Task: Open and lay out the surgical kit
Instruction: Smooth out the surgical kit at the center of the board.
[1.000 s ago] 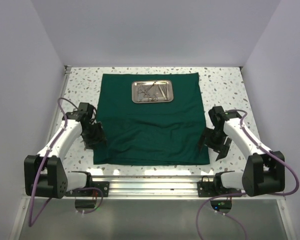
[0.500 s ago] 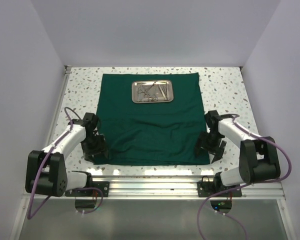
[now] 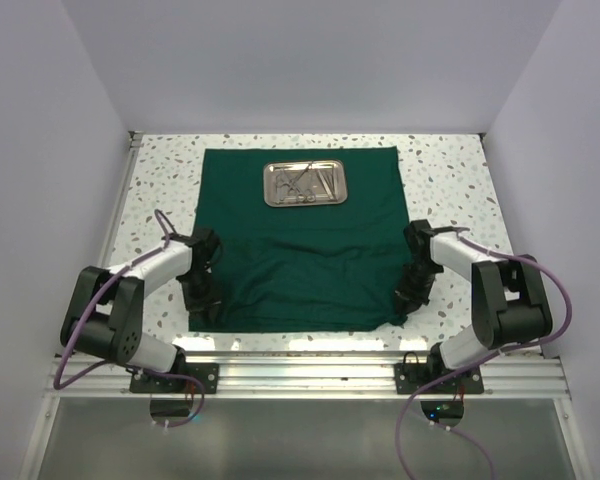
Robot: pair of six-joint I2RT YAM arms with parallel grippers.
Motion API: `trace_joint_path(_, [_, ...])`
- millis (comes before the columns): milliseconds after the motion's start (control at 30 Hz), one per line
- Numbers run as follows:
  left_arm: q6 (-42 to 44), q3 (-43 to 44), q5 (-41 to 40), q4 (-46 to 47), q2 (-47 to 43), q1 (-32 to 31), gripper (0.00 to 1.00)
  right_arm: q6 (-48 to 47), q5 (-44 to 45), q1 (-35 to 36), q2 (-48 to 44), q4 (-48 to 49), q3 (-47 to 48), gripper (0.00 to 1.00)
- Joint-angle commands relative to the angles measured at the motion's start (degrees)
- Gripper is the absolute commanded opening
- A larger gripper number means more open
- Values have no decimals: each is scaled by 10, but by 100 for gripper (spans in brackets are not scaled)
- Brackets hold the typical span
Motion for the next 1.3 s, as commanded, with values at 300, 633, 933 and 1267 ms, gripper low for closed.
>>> trace_joint_path(300, [34, 85, -63, -80, -23, -2, 0, 1, 73, -1, -33, -82, 48, 0])
trace_joint_path(633, [35, 172, -2, -196, -79, -1, 0, 17, 103, -59, -179, -255, 76, 14])
trace_joint_path(933, [52, 203, 238, -206, -144, -2, 94, 15, 94, -60, -209, -326, 177, 87])
trace_joint_path(1267, [75, 327, 81, 13, 45, 7, 100, 1, -54, -59, -10, -56, 249, 89])
